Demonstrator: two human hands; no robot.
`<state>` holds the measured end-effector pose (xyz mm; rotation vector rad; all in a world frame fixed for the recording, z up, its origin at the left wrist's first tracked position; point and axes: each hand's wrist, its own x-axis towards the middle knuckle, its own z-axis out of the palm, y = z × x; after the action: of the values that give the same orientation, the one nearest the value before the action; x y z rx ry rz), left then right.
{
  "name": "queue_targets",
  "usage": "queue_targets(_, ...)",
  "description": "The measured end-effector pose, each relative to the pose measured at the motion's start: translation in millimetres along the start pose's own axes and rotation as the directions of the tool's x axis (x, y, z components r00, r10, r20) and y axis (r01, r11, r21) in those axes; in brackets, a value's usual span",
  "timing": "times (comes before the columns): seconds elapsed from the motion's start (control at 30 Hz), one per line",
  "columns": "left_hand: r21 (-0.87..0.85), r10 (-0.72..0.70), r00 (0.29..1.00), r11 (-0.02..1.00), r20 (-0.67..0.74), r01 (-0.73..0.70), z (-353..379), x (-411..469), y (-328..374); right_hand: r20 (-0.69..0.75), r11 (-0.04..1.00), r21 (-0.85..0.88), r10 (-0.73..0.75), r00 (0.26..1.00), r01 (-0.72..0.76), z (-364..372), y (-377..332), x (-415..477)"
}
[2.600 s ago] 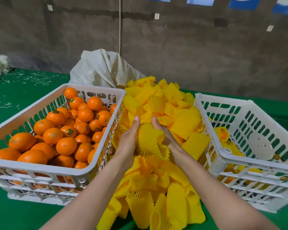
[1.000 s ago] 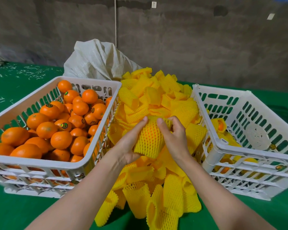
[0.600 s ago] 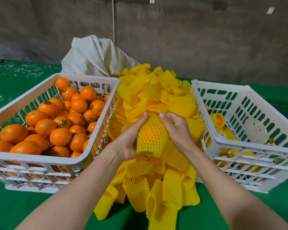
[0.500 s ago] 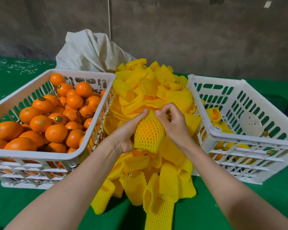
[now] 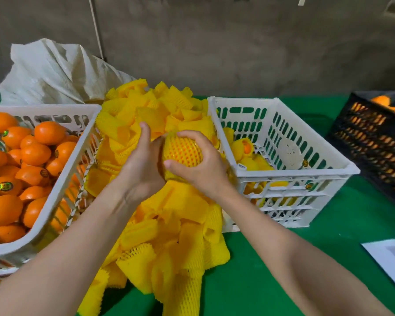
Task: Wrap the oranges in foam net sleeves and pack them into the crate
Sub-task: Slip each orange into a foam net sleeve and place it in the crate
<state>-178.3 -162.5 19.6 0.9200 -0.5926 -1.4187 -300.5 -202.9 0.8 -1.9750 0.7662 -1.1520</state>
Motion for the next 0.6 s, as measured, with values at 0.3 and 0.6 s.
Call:
queue_targets(0.3,0.825,0.461,0.848,0.349,0.262,-0.444,60,59,-67,-0.461,0.966,-0.213,0.031,0.887,-0.144,-119,54,64)
queue_targets(0.6,0.845,0.331,0.782,-0.115,0.528,-0.522,66,82,-78,-0.008,0.188,-0.966,0.663,0.748,-0.176,-186,170,88)
